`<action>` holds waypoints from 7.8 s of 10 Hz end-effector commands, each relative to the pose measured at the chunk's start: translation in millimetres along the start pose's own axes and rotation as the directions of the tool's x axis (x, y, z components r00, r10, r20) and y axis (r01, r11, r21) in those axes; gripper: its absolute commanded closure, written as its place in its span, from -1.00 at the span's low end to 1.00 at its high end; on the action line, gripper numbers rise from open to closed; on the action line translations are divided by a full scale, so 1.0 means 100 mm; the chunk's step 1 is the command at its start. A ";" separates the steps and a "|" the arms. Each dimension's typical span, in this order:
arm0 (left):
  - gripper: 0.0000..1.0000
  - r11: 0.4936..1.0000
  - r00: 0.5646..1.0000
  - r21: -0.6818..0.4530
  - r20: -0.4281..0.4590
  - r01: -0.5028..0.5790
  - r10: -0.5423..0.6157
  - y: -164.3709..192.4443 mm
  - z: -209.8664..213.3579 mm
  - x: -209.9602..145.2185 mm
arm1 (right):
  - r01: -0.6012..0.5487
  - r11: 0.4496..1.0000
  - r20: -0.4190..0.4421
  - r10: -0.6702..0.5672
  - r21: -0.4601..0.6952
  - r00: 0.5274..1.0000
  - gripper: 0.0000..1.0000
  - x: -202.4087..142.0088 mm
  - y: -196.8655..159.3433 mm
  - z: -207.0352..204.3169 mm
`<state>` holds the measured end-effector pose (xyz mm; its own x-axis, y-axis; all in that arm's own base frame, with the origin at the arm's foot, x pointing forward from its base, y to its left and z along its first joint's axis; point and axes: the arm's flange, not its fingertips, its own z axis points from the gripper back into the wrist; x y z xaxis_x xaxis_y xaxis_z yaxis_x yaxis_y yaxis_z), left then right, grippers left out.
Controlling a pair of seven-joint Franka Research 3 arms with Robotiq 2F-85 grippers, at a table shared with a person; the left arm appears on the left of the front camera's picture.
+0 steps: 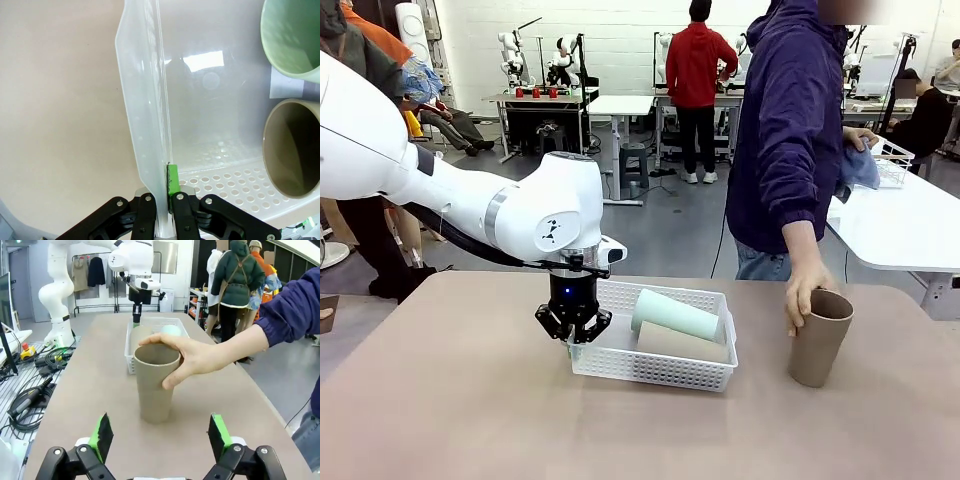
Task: Clean and organize the cups into the basket.
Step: Pick up the Reusable plastic cup from the right side of the table and stack it inside the Organizing basket in the center of the table.
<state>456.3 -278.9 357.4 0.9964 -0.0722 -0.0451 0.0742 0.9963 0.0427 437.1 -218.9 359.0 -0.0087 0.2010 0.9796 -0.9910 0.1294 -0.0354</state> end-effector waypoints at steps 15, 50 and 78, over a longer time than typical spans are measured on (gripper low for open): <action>1.00 1.000 1.000 0.001 -0.001 0.002 -0.002 -0.02 0.00 -0.01 | 0.073 0.989 -0.081 -0.063 0.126 0.995 -1.00 -0.46 -0.01 -0.62; 1.00 1.000 1.000 0.001 -0.001 0.002 -0.002 -0.02 0.00 -0.01 | -0.018 0.970 0.061 0.003 0.244 0.998 0.19 -1.07 -0.33 -2.51; 1.00 1.000 1.000 0.001 -0.001 0.002 -0.002 -0.02 0.00 -0.01 | 0.077 0.952 -0.535 0.099 0.297 0.839 -0.60 2.20 -0.43 -3.65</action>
<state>456.1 -279.2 357.2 0.9963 -0.0729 -0.0455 0.0748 0.9963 0.0428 515.9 163.7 506.0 -0.0373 0.6367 0.7702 -0.9888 -0.1350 0.0637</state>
